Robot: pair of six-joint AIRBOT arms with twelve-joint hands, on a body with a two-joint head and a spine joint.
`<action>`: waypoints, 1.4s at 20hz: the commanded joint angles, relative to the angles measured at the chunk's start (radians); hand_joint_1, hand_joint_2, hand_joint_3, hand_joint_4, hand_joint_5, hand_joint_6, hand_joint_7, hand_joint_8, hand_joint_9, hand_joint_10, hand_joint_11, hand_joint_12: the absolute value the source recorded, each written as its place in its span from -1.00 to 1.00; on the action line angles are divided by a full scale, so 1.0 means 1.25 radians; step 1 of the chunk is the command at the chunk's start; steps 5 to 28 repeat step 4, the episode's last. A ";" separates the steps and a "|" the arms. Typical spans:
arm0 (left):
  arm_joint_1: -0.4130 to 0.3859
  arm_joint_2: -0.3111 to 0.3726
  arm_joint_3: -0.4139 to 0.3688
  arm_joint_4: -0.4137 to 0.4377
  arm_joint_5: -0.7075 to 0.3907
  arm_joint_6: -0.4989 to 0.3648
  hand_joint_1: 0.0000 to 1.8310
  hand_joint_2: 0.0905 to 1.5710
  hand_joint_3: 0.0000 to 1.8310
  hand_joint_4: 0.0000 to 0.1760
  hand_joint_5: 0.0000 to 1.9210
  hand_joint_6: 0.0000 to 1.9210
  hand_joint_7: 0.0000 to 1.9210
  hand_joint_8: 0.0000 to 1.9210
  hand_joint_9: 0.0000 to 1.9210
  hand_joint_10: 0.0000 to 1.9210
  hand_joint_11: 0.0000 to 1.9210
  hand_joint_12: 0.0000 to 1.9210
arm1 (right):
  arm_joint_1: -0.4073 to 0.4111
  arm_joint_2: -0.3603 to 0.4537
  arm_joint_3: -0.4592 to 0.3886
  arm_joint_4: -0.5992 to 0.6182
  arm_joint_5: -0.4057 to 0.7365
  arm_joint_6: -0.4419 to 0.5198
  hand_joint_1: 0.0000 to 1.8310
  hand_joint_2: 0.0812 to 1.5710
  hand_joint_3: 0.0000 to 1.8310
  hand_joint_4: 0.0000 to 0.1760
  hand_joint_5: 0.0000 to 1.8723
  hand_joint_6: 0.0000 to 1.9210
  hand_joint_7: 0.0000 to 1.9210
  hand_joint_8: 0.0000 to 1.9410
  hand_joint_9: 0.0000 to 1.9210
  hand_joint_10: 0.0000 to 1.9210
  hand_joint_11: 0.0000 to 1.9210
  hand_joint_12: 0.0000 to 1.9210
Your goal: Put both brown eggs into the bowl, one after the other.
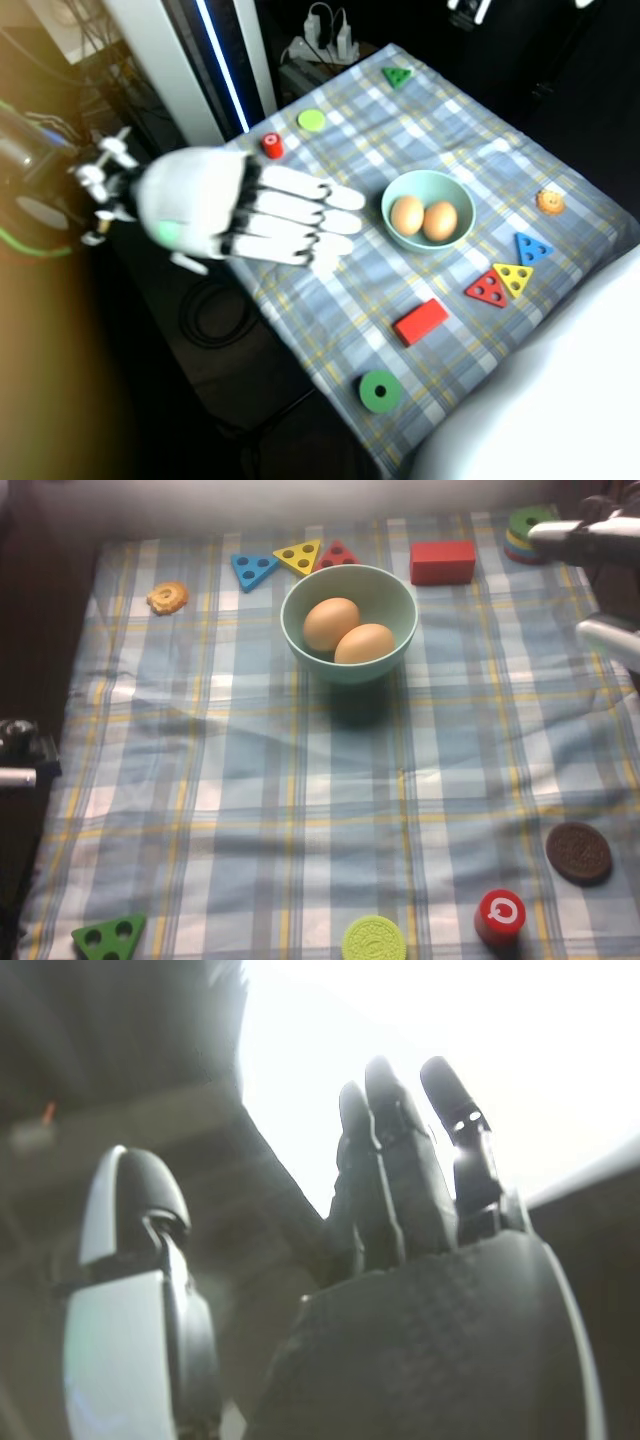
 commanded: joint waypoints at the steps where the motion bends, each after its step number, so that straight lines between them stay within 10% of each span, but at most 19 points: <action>1: -0.004 0.010 0.002 -0.025 -0.141 -0.025 -0.94 0.72 -0.98 -1.00 -0.81 -0.99 -0.77 -0.99 -0.80 -0.99 -1.00 -0.47 | 0.002 0.015 -0.004 0.023 0.210 0.001 -0.21 0.71 -1.00 -1.00 -0.71 -1.00 -0.43 -1.00 -0.34 -1.00 -0.75 -0.14; 2: -0.015 0.015 -0.001 -0.012 -0.141 -0.024 -0.92 0.72 -1.00 -0.94 -0.67 -0.98 -0.71 -1.00 -0.69 -0.98 -1.00 -0.09 | -0.004 0.024 -0.014 0.015 0.251 0.001 -0.06 0.70 -1.00 -0.18 -0.73 -0.99 -0.64 -1.00 -0.62 -1.00 -0.95 -0.40; 3: -0.041 0.015 -0.001 0.012 -0.141 -0.012 -0.98 0.71 -1.00 -0.09 -0.61 -0.98 -0.70 -1.00 -0.66 -0.98 -1.00 -0.08 | -0.004 0.032 -0.030 0.005 0.252 0.001 -0.03 0.64 -1.00 -0.09 -0.73 -0.99 -0.76 -0.99 -0.78 -1.00 -0.99 -0.62; 4: -0.063 0.014 0.001 0.033 -0.141 -0.004 -0.83 0.61 -1.00 0.12 -0.54 -0.98 -0.64 -0.99 -0.62 -0.97 -1.00 -0.07 | 0.001 0.037 -0.044 -0.019 0.252 -0.019 -0.03 0.58 -1.00 -0.22 -0.54 -0.98 -0.78 -1.00 -0.86 -1.00 -1.00 -0.87; 28: -0.063 0.014 0.001 0.033 -0.141 -0.004 -0.83 0.61 -1.00 0.12 -0.54 -0.98 -0.64 -0.99 -0.62 -0.97 -1.00 -0.07 | 0.001 0.037 -0.044 -0.019 0.252 -0.019 -0.03 0.58 -1.00 -0.22 -0.54 -0.98 -0.78 -1.00 -0.86 -1.00 -1.00 -0.87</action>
